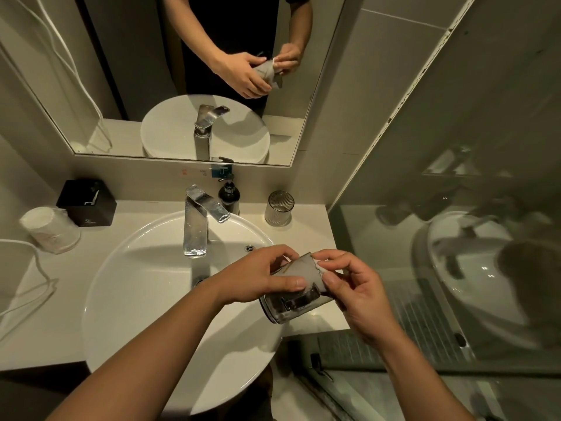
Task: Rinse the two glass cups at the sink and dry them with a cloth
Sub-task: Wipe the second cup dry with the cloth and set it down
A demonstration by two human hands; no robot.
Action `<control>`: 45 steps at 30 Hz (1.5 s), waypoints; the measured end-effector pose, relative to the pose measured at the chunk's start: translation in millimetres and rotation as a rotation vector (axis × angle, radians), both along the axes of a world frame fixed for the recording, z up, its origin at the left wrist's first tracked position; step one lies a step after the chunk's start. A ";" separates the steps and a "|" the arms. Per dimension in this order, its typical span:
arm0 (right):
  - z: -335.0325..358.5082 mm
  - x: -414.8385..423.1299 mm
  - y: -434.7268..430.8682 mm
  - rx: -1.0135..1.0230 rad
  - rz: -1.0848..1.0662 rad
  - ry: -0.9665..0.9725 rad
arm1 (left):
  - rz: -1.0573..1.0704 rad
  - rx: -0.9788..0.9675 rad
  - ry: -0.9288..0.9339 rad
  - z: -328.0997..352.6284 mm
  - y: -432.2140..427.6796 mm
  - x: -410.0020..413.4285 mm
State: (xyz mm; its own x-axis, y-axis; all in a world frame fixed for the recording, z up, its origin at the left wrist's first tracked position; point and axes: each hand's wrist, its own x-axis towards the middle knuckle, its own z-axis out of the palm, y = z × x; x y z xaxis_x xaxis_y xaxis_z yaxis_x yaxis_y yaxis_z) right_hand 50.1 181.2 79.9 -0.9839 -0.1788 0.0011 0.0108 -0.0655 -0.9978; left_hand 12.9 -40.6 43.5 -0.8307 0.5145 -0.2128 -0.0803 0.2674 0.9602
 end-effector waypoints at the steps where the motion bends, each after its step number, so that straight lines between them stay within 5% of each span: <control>1: -1.2 0.4 0.1 -0.002 -0.007 0.003 | 0.012 0.031 -0.046 -2.0 -0.7 -0.8; 10: -9.8 6.7 1.8 -0.098 -0.042 -0.039 | 0.016 0.207 -0.234 1.5 1.7 -2.1; 19: -10.3 13.8 -3.3 -0.172 -0.166 -0.079 | 0.047 0.152 -0.232 12.4 4.8 -9.8; 25: -9.2 12.4 -16.0 -0.206 -0.387 -0.136 | 0.409 -0.003 0.110 23.5 21.4 0.9; 30: -14.8 11.8 -19.4 -0.178 -0.483 -0.178 | 0.131 -0.308 0.635 20.2 21.9 17.6; 38: -5.9 9.5 -23.2 -0.279 -0.452 -0.293 | -0.035 -0.537 0.785 10.0 26.1 16.4; 45: -5.7 8.8 -17.1 -0.220 -0.376 -0.256 | -0.050 -0.488 0.605 16.8 24.7 6.5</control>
State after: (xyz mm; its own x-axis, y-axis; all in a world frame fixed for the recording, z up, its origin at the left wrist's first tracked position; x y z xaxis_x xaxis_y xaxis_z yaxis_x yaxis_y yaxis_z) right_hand 58.9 164.1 74.2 -0.9537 0.1656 -0.2509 0.1885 -0.3206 -0.9283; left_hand 19.4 -15.9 60.3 -0.8527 0.5191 0.0587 0.4436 0.6602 0.6061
